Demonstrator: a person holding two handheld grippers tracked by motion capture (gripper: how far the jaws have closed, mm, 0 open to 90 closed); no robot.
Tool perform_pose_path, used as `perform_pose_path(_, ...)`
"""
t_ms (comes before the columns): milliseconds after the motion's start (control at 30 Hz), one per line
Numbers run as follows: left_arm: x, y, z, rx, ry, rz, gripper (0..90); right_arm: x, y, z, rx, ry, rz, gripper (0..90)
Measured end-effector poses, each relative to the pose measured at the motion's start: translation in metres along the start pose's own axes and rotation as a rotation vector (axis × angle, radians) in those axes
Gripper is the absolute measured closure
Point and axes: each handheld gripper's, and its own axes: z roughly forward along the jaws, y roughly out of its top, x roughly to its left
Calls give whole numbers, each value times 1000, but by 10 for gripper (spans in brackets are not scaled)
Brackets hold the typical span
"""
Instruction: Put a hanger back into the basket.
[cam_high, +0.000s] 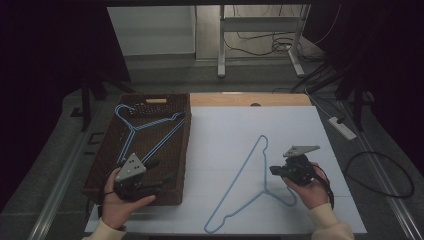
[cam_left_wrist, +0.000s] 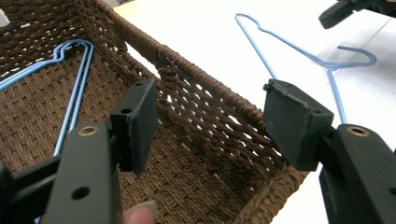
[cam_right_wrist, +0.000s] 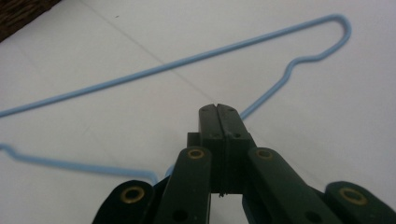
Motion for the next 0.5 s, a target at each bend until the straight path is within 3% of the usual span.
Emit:
perform_pose_path(100,0,0,0,2,0,3,370,2,-8,-5,7,7,-9,845)
perform_pose_path(333,-1,0,0,1,-3,2,370,9,-15,-18,36,11,-56,586)
perform_pose_path(500,-1,0,0,0,-5,3,370,11,-17,-21,84,2,-79,526)
